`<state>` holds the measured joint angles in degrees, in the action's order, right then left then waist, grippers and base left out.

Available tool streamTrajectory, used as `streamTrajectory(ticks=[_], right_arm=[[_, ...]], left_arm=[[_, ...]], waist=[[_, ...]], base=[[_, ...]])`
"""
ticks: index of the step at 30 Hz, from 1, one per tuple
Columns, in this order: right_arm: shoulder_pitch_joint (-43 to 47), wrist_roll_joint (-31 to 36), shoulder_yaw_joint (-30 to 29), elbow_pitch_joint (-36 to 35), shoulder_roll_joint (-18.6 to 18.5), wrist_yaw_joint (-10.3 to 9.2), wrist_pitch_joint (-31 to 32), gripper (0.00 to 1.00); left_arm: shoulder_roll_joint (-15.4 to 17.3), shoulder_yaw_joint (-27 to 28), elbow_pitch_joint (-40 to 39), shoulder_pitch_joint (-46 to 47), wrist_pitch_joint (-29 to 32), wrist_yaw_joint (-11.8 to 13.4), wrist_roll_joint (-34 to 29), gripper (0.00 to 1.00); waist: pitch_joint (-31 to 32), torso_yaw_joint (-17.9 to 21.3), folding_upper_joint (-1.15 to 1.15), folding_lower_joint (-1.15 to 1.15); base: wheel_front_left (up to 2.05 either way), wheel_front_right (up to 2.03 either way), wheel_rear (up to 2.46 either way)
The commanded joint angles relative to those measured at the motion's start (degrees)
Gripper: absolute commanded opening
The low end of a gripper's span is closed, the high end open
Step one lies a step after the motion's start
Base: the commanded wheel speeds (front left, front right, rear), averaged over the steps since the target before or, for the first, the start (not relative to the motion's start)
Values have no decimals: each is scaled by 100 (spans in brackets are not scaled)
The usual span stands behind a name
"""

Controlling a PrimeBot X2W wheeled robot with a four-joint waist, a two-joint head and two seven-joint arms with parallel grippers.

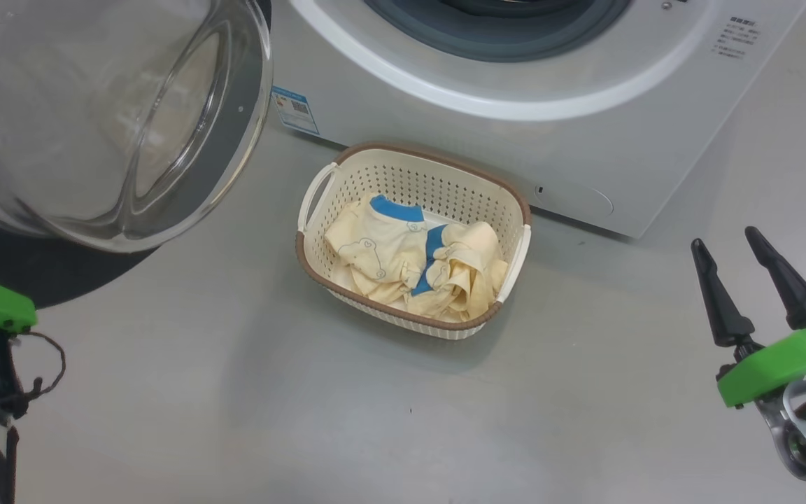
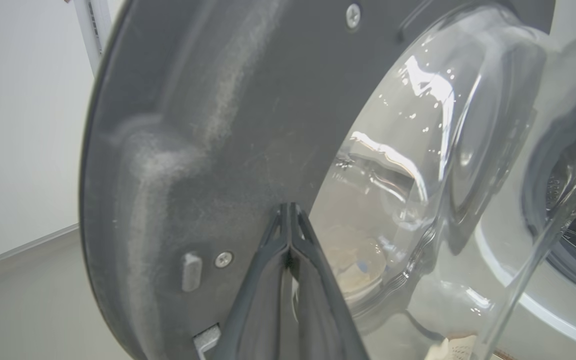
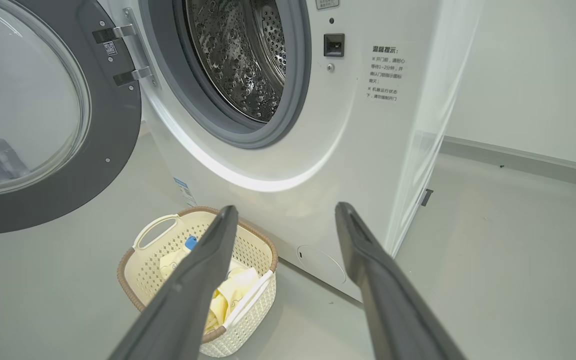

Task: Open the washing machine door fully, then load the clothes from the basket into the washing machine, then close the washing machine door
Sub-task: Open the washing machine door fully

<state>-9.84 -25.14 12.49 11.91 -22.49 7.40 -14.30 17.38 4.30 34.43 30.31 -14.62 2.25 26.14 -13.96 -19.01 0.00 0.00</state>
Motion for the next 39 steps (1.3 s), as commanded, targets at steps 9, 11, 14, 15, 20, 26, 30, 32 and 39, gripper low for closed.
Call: streamTrajectory(ticks=[9, 11, 14, 15, 20, 26, 30, 32, 39], right_arm=[[-303, 46, 79, -207, -246, 9, -70, 100], [-337, 51, 91, -213, -257, 9, -70, 100], [-374, 60, 93, -214, -274, 9, -70, 100], [-384, 63, 93, -215, -278, 9, -70, 100], [-456, 67, 107, -227, -309, 9, -70, 100], [-555, 78, 120, -247, -335, 9, -70, 100], [-617, 88, 126, -260, -368, 9, -70, 100], [-645, 90, 129, -259, -376, 9, -70, 100], [-626, 95, 106, -210, -289, 9, -70, 100]], left_arm=[[535, 732, 461, 750, -38, -185, -391, 0], [592, 840, 581, 847, -38, -204, -474, 0], [658, 994, 740, 1002, -38, -262, -574, 0], [675, 1043, 784, 1045, -38, -277, -609, 0], [734, 1277, 1008, 1234, -38, -353, -766, 0], [849, 1468, 1318, 1460, -38, -496, -972, 0], [879, 1572, 1532, 1623, -38, -566, -1058, 0], [870, 1646, 1586, 1681, -38, -608, -1067, 0], [696, 1875, 1531, 1518, -38, -771, -1139, 0]], waist=[[-263, 67, 0, 0], [-324, 82, 0, 0], [-393, 86, 0, 0], [-417, 87, 0, 0], [-525, 106, 0, 0], [-677, 143, 0, 0], [-783, 156, 0, 0], [-820, 164, 0, 0], [-654, 169, 0, 0]], base=[[0, 0, 0], [0, 0, 0], [0, 0, 0], [0, 0, 0], [0, 0, 0], [0, 0, 0], [0, 0, 0], [0, 0, 0], [0, 0, 0]])
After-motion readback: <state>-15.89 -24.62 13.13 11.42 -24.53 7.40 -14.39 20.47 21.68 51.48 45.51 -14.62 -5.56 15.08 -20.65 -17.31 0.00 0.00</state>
